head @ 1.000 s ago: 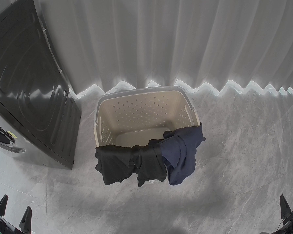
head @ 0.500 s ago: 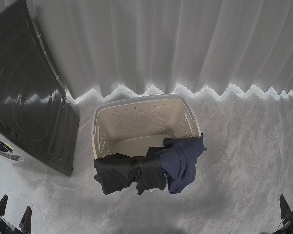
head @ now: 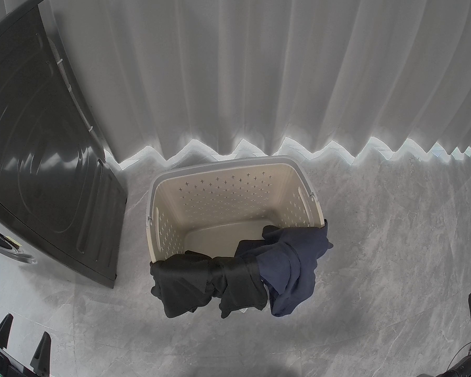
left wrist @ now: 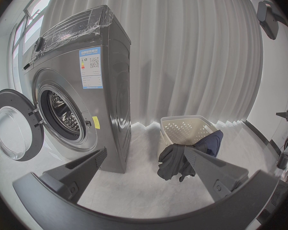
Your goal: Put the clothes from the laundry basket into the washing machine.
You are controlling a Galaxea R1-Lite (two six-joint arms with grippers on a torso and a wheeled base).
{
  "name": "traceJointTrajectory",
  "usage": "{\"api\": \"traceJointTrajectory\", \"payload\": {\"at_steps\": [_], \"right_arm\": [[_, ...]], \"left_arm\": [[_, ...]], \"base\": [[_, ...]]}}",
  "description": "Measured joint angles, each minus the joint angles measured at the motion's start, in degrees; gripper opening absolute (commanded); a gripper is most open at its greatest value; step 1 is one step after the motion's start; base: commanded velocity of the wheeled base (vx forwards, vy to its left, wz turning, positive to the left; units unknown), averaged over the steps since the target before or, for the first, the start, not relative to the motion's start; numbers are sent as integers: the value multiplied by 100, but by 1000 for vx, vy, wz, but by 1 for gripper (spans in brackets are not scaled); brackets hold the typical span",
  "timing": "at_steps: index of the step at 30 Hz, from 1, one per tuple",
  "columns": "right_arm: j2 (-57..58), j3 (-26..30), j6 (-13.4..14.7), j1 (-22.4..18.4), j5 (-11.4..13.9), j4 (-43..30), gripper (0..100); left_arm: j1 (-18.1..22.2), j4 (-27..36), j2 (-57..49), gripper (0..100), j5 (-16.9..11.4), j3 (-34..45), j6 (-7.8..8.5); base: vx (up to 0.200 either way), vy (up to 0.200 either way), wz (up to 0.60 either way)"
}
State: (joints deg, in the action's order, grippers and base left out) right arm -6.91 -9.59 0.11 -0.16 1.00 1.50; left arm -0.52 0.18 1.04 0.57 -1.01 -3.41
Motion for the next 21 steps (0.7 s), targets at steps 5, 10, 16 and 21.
{"api": "traceJointTrajectory", "payload": {"at_steps": [5,10,16,21], "right_arm": [[-1036,-106,98,93,129,246,100],[-2092,-74,144,492,261,488,100],[-3294,-79,268,1186,312,928,100],[-4289,-99,490,1769,294,1735,100]], "left_arm": [[0,0,0,100,5,0,0],[0,0,0,100,7,0,0],[0,0,0,100,9,0,0],[0,0,0,100,9,0,-2]], "base": [[0,0,0],[0,0,0],[0,0,0],[0,0,0]]}}
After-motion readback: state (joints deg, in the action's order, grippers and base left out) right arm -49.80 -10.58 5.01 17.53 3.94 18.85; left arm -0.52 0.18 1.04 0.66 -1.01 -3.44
